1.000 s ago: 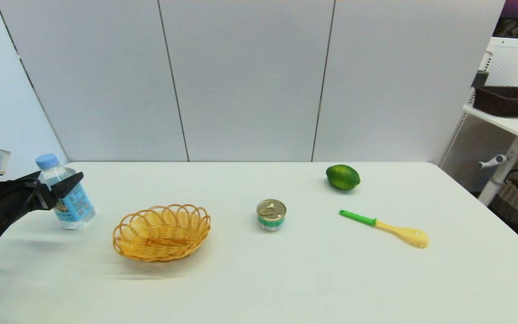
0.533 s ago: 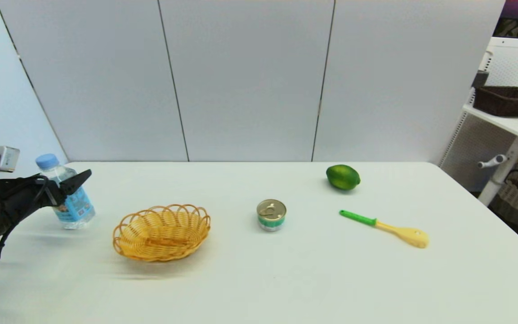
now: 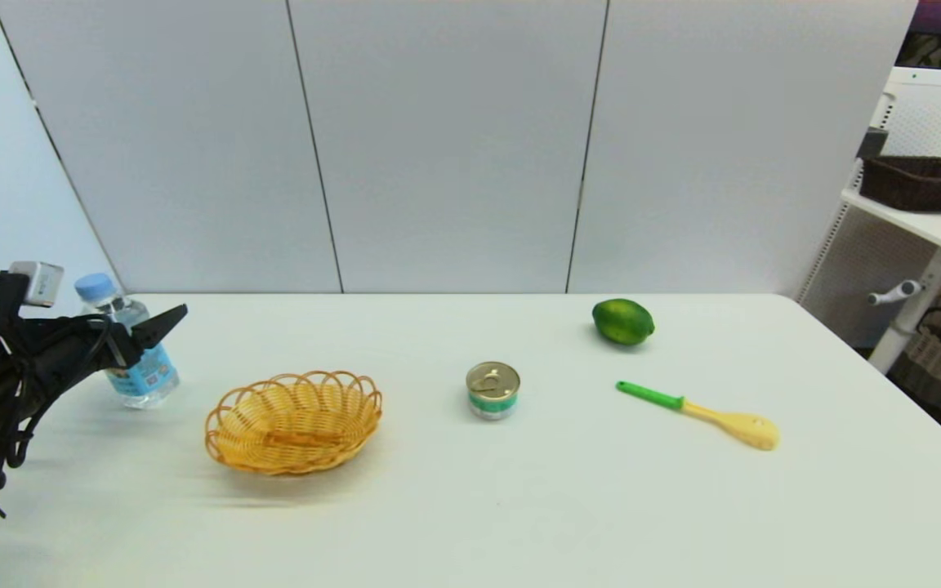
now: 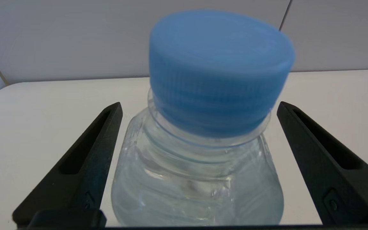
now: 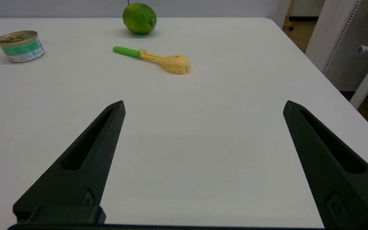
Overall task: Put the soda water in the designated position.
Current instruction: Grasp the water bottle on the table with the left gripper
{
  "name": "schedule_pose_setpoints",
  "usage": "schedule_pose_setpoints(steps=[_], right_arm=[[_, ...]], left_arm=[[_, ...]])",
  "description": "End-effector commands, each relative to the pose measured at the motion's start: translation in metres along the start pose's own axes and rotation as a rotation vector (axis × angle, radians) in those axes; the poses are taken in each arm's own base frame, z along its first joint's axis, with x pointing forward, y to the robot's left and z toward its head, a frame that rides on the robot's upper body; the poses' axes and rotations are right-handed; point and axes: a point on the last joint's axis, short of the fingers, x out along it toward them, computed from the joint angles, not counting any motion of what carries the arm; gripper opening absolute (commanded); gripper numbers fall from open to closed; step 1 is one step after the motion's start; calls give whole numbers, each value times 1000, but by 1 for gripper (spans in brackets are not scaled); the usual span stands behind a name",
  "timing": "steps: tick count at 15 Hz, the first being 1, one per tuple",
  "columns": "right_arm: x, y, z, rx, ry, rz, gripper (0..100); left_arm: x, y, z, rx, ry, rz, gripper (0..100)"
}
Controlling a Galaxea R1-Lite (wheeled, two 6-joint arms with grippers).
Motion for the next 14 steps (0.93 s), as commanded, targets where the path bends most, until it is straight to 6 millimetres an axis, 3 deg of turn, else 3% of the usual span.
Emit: schedule_pose_setpoints(steps=[1,14], right_arm=[[0,0,0,-1,2,0,100],[0,0,0,1,-1,0,100]], left_arm=[[2,2,-1,1,-3,1,100],[6,7,0,9,-16,7,100]])
